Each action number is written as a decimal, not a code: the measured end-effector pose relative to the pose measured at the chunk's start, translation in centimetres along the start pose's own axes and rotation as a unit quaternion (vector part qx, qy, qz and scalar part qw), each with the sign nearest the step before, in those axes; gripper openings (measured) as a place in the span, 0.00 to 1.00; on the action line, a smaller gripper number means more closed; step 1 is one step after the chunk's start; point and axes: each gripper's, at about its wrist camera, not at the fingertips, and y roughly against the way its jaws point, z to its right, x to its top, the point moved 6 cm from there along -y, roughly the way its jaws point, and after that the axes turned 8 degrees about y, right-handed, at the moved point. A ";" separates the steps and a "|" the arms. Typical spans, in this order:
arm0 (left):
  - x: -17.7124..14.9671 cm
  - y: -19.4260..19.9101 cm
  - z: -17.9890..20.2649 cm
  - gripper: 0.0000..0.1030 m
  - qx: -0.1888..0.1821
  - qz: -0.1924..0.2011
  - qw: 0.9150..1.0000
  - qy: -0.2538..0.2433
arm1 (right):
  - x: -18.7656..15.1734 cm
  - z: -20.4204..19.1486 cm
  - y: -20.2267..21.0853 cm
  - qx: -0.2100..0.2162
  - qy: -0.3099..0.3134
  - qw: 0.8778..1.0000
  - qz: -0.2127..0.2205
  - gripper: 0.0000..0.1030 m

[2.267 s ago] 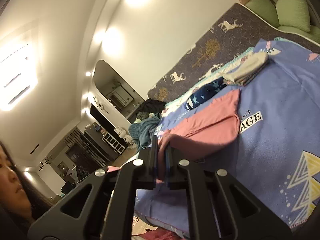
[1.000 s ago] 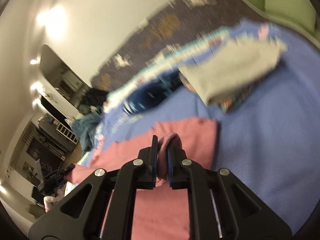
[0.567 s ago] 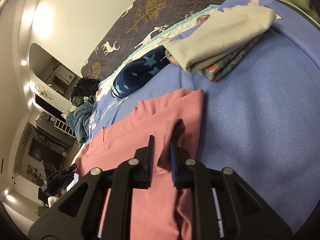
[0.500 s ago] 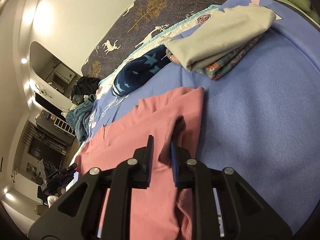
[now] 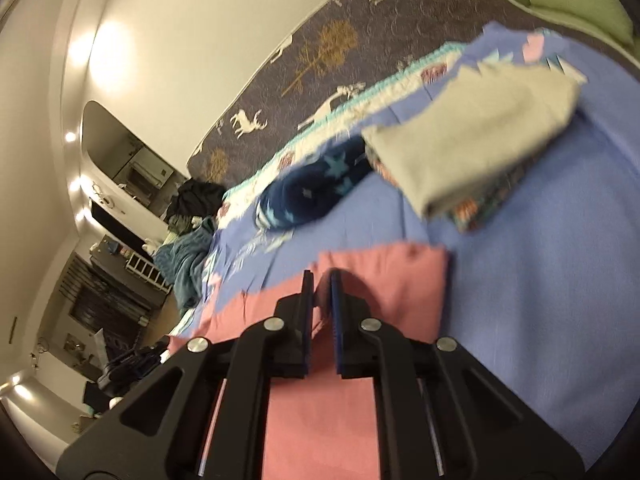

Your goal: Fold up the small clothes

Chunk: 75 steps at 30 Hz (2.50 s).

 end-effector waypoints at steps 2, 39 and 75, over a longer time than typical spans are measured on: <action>1.5 -1.2 -0.1 0.02 -0.004 0.008 1.000 0.012 | 1.1 0.5 -1.0 -0.012 -0.005 1.000 0.004 0.08; -7.5 3.2 -2.9 0.36 0.111 -0.010 0.986 -0.128 | -10.4 1.2 3.8 -0.124 0.125 0.981 -0.083 0.51; -16.7 6.6 -5.2 0.53 -0.012 -0.068 0.998 0.001 | -18.0 -0.2 6.9 0.010 -0.033 0.995 -0.095 0.64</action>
